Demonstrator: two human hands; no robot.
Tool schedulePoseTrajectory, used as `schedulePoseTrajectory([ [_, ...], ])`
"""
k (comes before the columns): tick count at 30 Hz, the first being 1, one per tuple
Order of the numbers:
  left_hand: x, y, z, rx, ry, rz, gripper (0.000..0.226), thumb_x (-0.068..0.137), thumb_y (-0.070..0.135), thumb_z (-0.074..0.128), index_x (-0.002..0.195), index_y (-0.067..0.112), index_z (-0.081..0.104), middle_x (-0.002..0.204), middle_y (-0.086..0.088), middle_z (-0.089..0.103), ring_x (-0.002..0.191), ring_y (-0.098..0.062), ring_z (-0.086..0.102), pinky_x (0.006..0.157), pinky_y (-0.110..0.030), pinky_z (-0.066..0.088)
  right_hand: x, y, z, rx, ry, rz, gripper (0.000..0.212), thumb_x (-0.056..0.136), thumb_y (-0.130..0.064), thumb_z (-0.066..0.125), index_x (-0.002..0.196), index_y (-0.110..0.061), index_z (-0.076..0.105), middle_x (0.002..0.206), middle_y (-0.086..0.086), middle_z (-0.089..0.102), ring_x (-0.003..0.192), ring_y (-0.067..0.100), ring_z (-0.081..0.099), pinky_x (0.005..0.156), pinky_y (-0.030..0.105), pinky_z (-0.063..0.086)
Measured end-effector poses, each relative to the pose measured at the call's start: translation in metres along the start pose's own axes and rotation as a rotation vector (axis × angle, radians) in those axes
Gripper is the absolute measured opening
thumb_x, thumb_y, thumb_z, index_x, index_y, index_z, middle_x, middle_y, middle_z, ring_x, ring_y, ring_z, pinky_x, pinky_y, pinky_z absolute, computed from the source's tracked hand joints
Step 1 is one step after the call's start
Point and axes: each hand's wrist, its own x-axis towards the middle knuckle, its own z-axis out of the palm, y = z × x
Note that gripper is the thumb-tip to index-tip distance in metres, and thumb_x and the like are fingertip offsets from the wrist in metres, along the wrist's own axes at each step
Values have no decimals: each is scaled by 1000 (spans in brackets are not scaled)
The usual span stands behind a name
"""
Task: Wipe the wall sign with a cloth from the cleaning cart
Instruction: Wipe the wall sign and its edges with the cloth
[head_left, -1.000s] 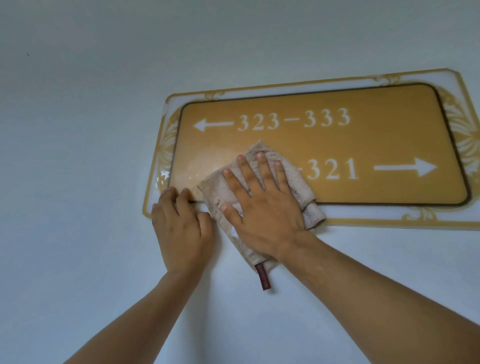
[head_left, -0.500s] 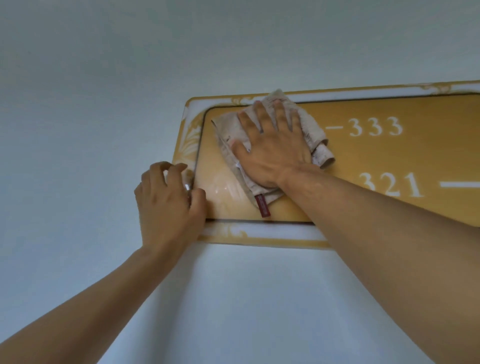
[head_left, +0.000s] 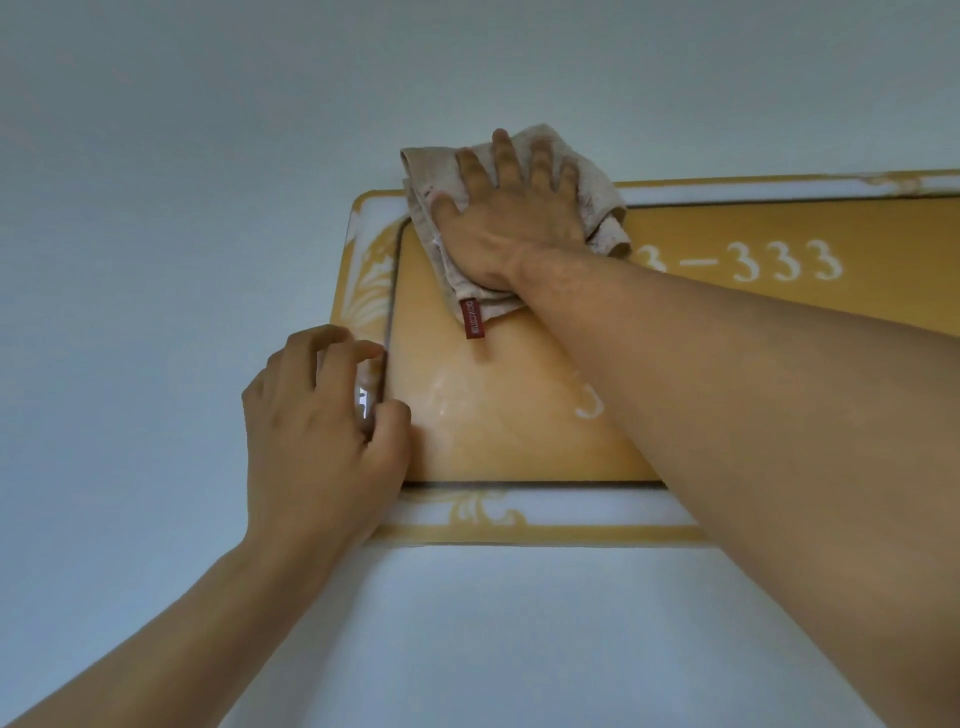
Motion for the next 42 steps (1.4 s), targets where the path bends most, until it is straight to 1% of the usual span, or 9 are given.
schedulePoseTrajectory([
  [6, -2, -1, -1, -1, -4, -14, 35, 79, 23, 49, 111, 19, 62, 124, 0, 53, 111, -17, 47, 97, -27, 24, -5, 0, 0, -13, -18, -13, 70, 96, -63, 10, 158, -33, 2, 167, 0, -8, 152, 33, -14, 120, 54, -12],
  [10, -3, 0, -1, 6, -6, -14, 36, 79, 23, 50, 112, 18, 63, 126, -1, 53, 113, -19, 47, 98, -29, 27, -29, -5, 3, -24, -6, -23, 70, 96, -62, 9, 158, -31, 1, 167, 0, -8, 151, 33, -15, 119, 54, -12],
  [18, -4, 0, -5, 30, -50, 0, 40, 79, 26, 46, 114, 14, 61, 132, -8, 55, 121, -27, 49, 105, -42, 34, -67, -11, 6, -41, -20, -63, 68, 97, -60, 8, 158, -31, -1, 167, 0, -10, 151, 31, -17, 119, 55, -11],
  [25, -19, -10, -13, 7, -121, 50, 47, 83, 24, 40, 122, 7, 59, 142, -15, 51, 130, -33, 45, 112, -48, 35, -100, -14, 11, -57, -19, -84, 67, 98, -60, 7, 158, -31, -2, 167, 0, -12, 151, 31, -19, 119, 55, -13],
  [28, -33, -15, -20, 44, -172, 76, 54, 85, 24, 36, 133, 6, 54, 148, -16, 46, 139, -32, 39, 116, -52, 31, -119, -15, 12, -53, -18, -91, 68, 98, -59, 7, 158, -30, -1, 167, 2, -10, 151, 32, -18, 119, 56, -12],
  [31, -53, -24, -28, 104, -225, 122, 60, 88, 25, 34, 144, 6, 46, 155, -16, 39, 145, -32, 34, 119, -52, 26, -145, -18, 11, -46, -6, -116, 68, 98, -58, 9, 159, -29, 0, 167, 4, -8, 151, 33, -16, 119, 57, -8],
  [33, -64, -27, -33, 147, -246, 144, 61, 89, 25, 34, 147, 7, 44, 157, -16, 37, 146, -32, 32, 119, -52, 25, -165, -19, 12, -34, 4, -127, 69, 98, -58, 12, 159, -27, 2, 167, 5, -8, 151, 34, -15, 119, 57, -6],
  [37, -76, -27, -37, 181, -237, 105, 60, 91, 25, 34, 147, 7, 43, 156, -17, 37, 146, -32, 33, 118, -53, 28, -204, -25, 16, -5, 19, -147, 68, 100, -57, 19, 159, -26, 8, 167, 7, -3, 151, 35, -13, 120, 57, -2],
  [42, -77, -24, -38, 203, -137, -143, 55, 86, 20, 34, 136, 2, 47, 149, -21, 41, 138, -37, 36, 116, -55, 29, -243, -28, 17, 32, -12, -191, 67, 100, -55, 27, 159, -25, 13, 167, 8, -2, 152, 35, -11, 120, 57, 1],
])
